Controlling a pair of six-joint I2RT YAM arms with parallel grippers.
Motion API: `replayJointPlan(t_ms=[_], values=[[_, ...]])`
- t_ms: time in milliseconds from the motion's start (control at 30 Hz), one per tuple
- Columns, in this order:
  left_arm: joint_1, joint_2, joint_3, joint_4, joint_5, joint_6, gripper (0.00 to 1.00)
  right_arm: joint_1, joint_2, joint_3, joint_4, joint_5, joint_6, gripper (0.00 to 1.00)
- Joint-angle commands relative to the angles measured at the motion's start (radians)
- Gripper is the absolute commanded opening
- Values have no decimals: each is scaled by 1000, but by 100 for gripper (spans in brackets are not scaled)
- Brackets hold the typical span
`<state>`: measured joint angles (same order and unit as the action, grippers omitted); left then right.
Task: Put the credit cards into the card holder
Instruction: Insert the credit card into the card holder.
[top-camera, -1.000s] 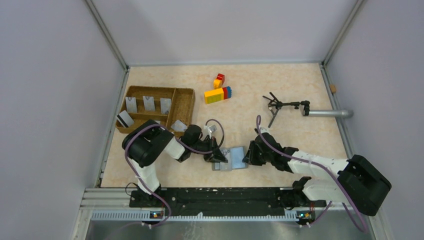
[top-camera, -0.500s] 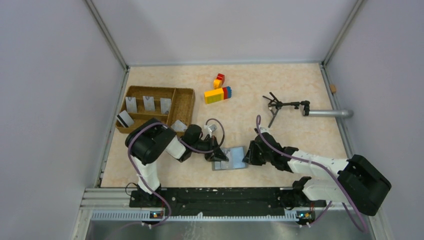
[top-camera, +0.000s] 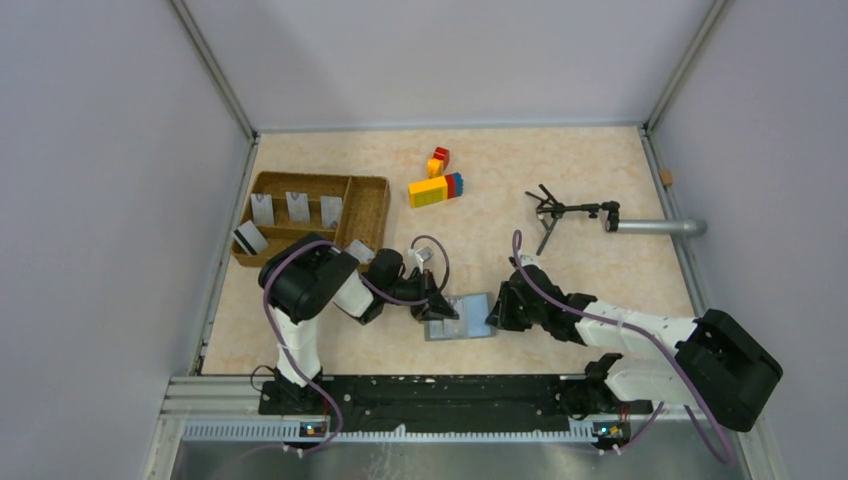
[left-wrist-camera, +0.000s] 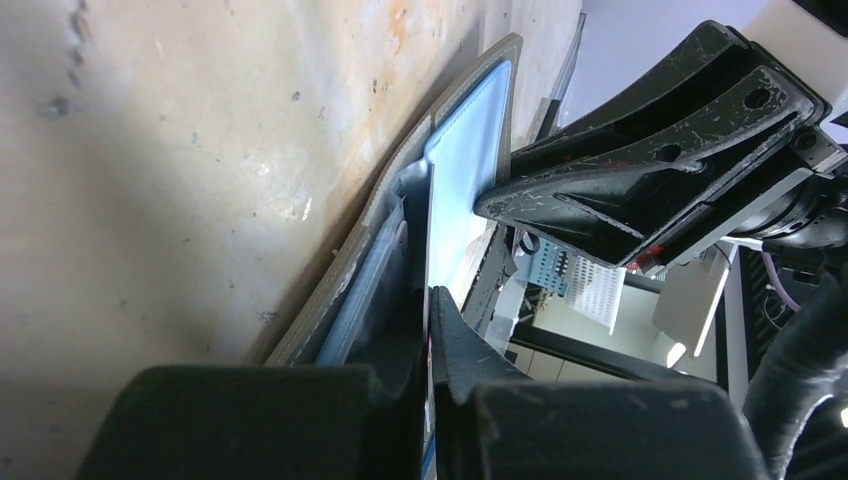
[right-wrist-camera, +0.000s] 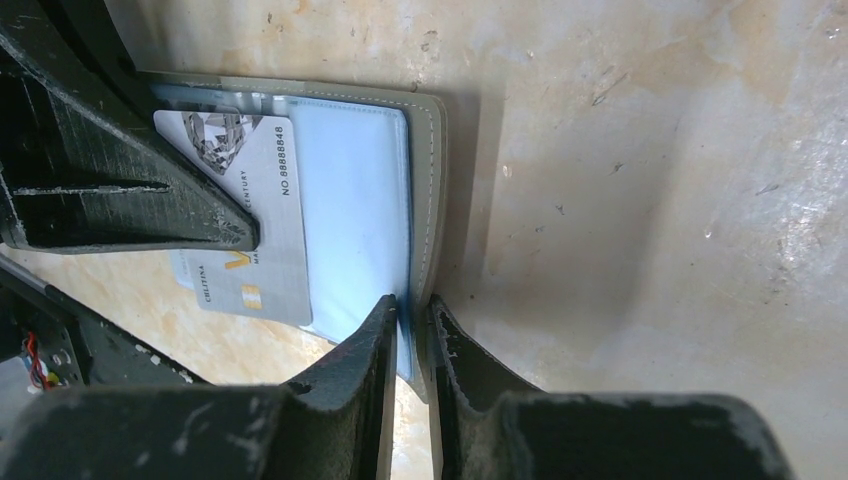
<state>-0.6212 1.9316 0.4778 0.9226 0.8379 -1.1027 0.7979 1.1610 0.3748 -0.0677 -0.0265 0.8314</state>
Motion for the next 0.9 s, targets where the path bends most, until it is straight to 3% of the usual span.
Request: replayJointPlan(t_ms=[0, 867], values=[[5, 34, 1, 50, -49, 11, 0, 12, 7, 25, -18, 22, -5, 14], [-46, 89, -70, 191, -86, -62, 0, 11, -6, 22, -21, 45, 4, 13]])
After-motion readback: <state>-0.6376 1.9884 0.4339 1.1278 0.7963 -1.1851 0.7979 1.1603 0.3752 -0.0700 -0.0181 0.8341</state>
